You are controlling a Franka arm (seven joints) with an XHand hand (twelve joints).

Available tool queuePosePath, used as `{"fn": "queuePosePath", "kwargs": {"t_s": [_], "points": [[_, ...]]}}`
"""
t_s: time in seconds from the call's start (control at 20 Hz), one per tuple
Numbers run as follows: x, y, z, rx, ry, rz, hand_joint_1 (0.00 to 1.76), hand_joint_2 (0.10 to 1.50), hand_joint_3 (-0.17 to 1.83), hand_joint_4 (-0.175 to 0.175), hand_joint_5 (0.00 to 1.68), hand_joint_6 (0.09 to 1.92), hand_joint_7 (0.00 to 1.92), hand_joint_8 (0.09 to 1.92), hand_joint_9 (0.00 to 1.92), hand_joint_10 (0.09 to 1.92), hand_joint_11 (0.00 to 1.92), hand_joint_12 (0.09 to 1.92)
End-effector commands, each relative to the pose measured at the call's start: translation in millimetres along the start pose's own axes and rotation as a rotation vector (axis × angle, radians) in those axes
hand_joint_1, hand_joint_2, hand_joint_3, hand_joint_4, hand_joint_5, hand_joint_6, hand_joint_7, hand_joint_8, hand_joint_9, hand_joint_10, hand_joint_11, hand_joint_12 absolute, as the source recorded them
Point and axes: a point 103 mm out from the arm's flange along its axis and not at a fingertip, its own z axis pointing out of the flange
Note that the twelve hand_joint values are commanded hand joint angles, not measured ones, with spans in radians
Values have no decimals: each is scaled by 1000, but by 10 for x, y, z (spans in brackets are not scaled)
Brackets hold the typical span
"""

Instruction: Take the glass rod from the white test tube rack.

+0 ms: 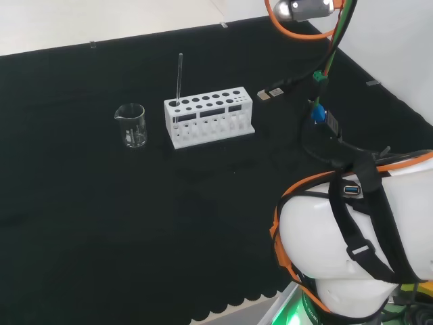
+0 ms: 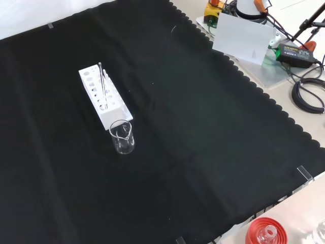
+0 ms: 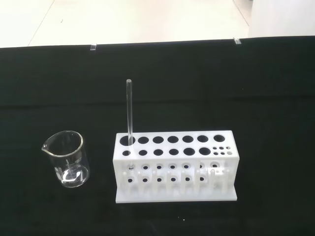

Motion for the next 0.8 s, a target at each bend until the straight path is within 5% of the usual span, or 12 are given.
{"fn": "queuePosePath", "kwargs": {"t_s": [0.05, 0.2, 0.8], "points": [[10, 2, 2, -9, -12, -1, 205, 911, 484, -91, 0, 87, 0, 87, 0, 87, 0, 198], [10, 5, 4, -10, -9, 0, 191, 1000, 315, -90, 0, 87, 0, 87, 0, 87, 0, 90], [12, 31, 42, -14, -15, -18, 171, 1053, 221, -89, 0, 87, 0, 87, 0, 87, 0, 87]]}}
